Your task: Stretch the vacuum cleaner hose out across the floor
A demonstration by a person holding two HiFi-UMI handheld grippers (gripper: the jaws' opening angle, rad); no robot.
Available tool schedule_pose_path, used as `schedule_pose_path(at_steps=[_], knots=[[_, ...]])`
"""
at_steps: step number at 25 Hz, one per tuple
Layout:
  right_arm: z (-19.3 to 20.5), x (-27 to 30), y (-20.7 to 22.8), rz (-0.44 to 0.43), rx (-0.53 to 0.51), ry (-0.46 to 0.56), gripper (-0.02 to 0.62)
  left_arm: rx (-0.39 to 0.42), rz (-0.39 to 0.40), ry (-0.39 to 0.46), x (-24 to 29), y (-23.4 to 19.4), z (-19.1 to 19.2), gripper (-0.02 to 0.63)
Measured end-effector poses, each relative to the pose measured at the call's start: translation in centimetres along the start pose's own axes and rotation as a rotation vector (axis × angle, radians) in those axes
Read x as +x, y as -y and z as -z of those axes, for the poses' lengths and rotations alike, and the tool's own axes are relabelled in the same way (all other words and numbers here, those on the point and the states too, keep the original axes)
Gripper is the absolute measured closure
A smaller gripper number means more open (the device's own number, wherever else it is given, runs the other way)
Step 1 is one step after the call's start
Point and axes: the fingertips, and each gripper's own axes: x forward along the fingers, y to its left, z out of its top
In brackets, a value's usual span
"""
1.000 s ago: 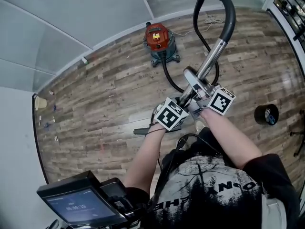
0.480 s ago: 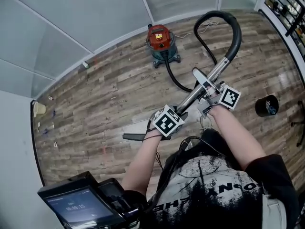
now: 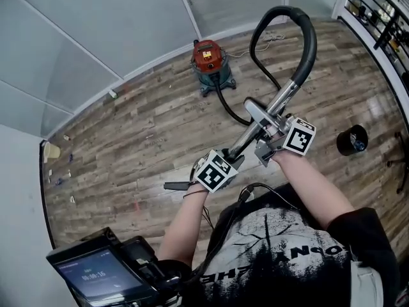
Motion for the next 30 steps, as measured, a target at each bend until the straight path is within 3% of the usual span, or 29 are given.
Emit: schedule_pose_path(at_steps=[3, 9, 13, 22, 30], knots=[[0.0, -1.8, -1.6, -0.007, 0.007, 0.019, 0.546, 0.009, 0.002, 0.004, -0.2, 2.2, 0.1, 0.515], [-1.7, -12.2, -10.3, -0.077, -0.032, 0.017, 0.545, 0.039, -0.066, 0.0, 0.2, 14.5, -2.2, 0.514], [-2.2, -16.8, -14.6, -0.117, -0.059, 0.006, 0.544, 0.036, -0.094, 0.003, 0.2, 20.4, -3.0, 0.515], [-1.4, -21.8, -17.9, -0.136, -0.023, -0.003, 0.545, -0.004, -0.119, 0.0, 0.6, 26.9, -2.5, 0.515], [3.2, -23.1, -24.2, -0.138, -0.04, 0.019, 0.546, 0.015, -0.108, 0.031, -3.7, 31.7, 1.3, 0.514]])
